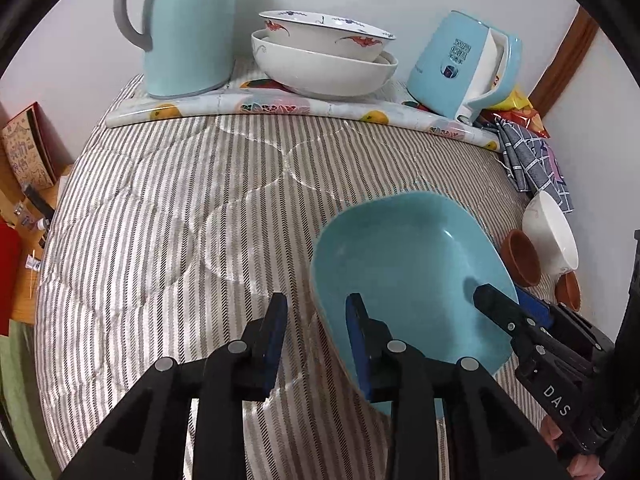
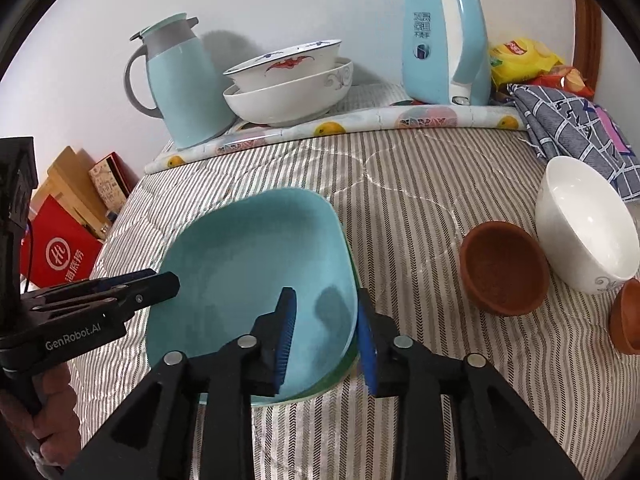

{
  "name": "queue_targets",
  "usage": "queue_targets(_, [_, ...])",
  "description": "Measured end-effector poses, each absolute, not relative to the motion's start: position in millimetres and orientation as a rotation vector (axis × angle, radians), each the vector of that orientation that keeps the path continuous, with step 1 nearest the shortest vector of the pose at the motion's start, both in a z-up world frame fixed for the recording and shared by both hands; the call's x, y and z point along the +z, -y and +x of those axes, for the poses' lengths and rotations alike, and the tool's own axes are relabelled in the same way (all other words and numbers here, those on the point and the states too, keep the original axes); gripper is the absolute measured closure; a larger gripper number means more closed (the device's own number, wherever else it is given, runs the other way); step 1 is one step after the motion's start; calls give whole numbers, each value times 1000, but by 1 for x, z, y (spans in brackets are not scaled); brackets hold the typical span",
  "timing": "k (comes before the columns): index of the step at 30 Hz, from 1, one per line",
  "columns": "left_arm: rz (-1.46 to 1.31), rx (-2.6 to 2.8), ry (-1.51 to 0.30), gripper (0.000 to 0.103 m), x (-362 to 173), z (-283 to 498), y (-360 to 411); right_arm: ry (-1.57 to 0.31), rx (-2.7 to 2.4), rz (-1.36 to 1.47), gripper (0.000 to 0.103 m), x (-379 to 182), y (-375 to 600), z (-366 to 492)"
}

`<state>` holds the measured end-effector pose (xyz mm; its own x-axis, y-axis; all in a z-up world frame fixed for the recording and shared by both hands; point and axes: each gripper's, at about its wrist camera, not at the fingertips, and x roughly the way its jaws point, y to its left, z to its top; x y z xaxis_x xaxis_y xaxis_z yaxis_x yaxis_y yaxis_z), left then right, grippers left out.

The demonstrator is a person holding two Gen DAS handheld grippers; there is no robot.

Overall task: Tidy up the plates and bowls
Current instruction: 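Open both grippers and pull them back from the plate stack, then move both grippers toward the two terracotta-brown bowls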

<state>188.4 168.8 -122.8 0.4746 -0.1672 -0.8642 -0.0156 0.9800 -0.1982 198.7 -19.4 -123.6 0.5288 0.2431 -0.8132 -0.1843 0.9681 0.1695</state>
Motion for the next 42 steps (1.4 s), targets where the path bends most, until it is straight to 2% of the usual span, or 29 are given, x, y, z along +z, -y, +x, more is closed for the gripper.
queue_targets(2, [-193, -96, -1072, 74, -120, 185, -171, -975, 242, 57, 64, -122, 21, 195])
queue_targets(7, [-197, -103, -1051, 74, -112, 173, -170, -952, 217, 65, 63, -112, 32, 183])
queue_targets(11, [-197, -109, -1029, 74, -102, 162, -163, -917, 184, 64, 54, -101, 45, 168])
queue_targets(16, [-201, -140, -984, 74, -85, 144, -146, -878, 100, 40, 51, -86, 73, 143])
queue_targets(26, [-183, -157, -876, 74, -51, 121, -98, -820, -22, 105, 50, -53, 147, 101])
queue_targets(42, [-159, -214, -998, 74, -69, 148, -17, -893, -128, 140, 49, -71, 224, 97])
